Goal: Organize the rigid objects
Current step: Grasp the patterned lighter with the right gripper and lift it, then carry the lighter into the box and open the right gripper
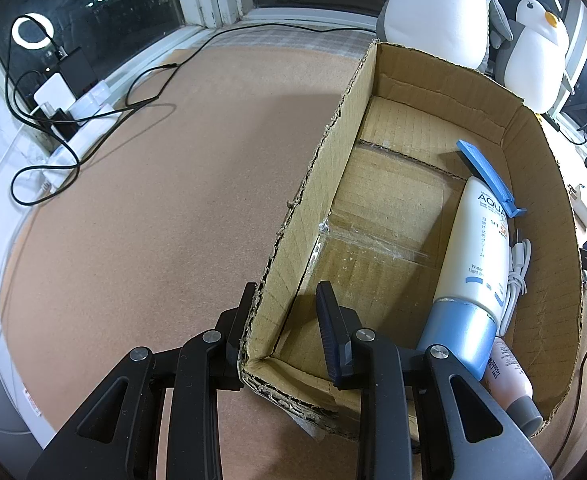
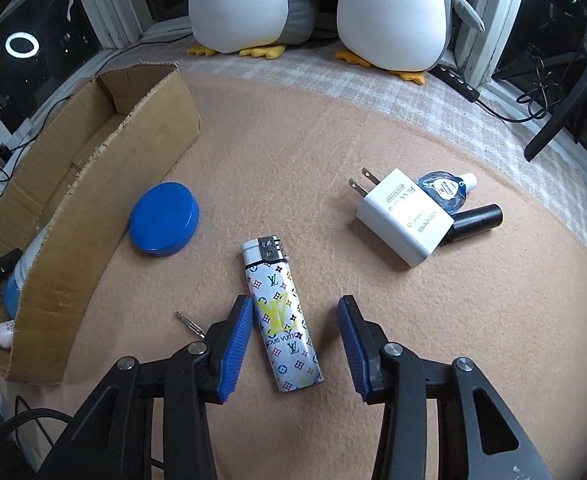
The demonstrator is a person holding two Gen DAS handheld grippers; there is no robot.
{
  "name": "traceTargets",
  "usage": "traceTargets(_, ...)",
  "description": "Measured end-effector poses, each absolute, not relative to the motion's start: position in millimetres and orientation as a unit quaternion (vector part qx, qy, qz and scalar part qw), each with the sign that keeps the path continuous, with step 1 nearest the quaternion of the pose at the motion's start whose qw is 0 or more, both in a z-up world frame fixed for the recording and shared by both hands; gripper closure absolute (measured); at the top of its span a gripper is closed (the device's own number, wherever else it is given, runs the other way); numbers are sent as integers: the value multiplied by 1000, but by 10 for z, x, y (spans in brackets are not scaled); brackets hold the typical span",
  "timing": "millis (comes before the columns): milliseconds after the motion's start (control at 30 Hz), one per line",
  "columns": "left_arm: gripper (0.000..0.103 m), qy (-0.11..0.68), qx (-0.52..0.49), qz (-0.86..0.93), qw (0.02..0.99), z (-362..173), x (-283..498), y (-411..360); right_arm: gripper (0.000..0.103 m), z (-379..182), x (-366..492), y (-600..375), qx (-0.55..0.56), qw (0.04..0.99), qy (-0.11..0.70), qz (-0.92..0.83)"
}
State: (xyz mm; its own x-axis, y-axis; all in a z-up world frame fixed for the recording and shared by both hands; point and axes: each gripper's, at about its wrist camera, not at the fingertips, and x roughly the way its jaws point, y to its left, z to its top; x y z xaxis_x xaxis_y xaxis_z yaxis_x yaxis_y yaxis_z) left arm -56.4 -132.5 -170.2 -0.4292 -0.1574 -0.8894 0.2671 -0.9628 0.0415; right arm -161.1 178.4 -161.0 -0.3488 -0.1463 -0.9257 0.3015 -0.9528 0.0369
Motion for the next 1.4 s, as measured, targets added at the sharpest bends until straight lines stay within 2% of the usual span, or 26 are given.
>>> traceTargets(67,76,53,519,-844,126,-1702,-564,-1325,65,-1609,-1616,1768,553,137,78,-818)
traceTargets(267,76,52,519,-844,126,-1702,-565,-1324,80,-1595,-1607,1765,555,139,80,-816)
traceTargets(500,76,52,519,-844,126,-1703,-563,-1328,83,-1590,-1574,1769,553,135,86,-817)
traceTargets(933,76,52,519,-844,126,-1705,-565,-1328,83,-1510,-1582,1988,550,125,8,-826)
traceTargets(1400,76,52,519,-844,126,-1703,-566,-1323,83,-893,-1453,1511,504,189,2,-843)
